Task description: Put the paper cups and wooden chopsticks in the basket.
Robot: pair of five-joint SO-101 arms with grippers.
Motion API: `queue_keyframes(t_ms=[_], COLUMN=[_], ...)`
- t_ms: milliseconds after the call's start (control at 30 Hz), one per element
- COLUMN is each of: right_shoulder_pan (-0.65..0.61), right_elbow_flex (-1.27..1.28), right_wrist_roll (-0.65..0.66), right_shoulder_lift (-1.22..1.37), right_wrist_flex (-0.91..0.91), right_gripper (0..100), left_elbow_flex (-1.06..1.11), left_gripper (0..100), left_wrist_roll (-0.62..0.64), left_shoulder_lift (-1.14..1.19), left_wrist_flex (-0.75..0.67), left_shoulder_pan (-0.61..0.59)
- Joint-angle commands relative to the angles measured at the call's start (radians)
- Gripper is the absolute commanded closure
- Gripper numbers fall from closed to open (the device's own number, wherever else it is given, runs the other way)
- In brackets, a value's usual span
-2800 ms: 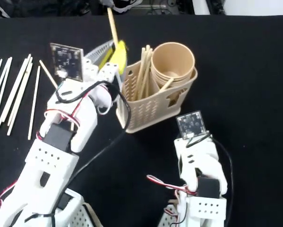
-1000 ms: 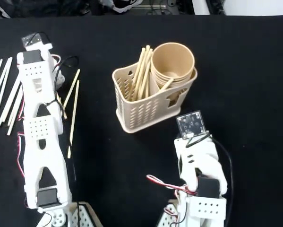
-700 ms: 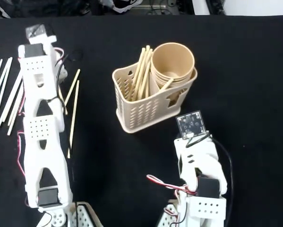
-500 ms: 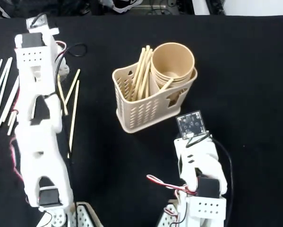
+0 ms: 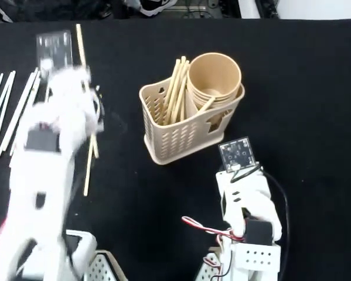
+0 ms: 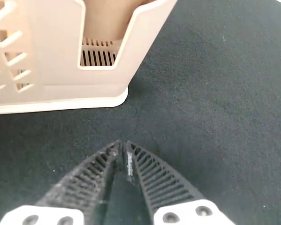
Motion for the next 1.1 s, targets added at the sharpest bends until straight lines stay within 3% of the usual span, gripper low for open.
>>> queue_keyframes(t_ms=[0, 200, 300, 433, 667, 767, 933, 1067], right_shoulder_pan=[-0.002, -0.002, -0.002, -0.002, -0.002, -0.002, -0.002, -0.002], right_elbow_flex=[-0.008, -0.008, -0.008, -0.008, -0.008, -0.008, -0.008, -0.008], right_wrist_roll=[0.006, 0.006, 0.006, 0.006, 0.006, 0.006, 0.006, 0.006], right_shoulder_lift=[-0.064, -0.064, -0.064, -0.064, -0.064, -0.064, -0.064, -0.064], right_wrist_flex=[0.006, 0.006, 0.006, 0.006, 0.005, 0.003, 0.002, 0.002], right_gripper=[98.6, 98.6, 98.6, 98.6, 98.6, 98.6, 98.6, 98.6], left_elbow_flex=[0.193, 0.311, 0.280, 0.229, 0.205, 0.202, 0.214, 0.245], left_gripper=[97, 97, 97, 97, 97, 97, 97, 97], left_wrist_roll=[-0.021, -0.068, -0.153, -0.137, -0.077, 0.008, 0.060, 0.058], left_shoulder_lift=[-0.425, -0.763, -0.726, -0.560, -0.184, -0.052, 0.063, 0.078], left_wrist_flex=[-0.173, -0.456, -0.552, -0.562, -0.833, -0.913, -0.928, -0.844], left_shoulder_pan=[0.077, 0.323, 0.410, 0.481, 0.473, 0.435, 0.348, 0.331])
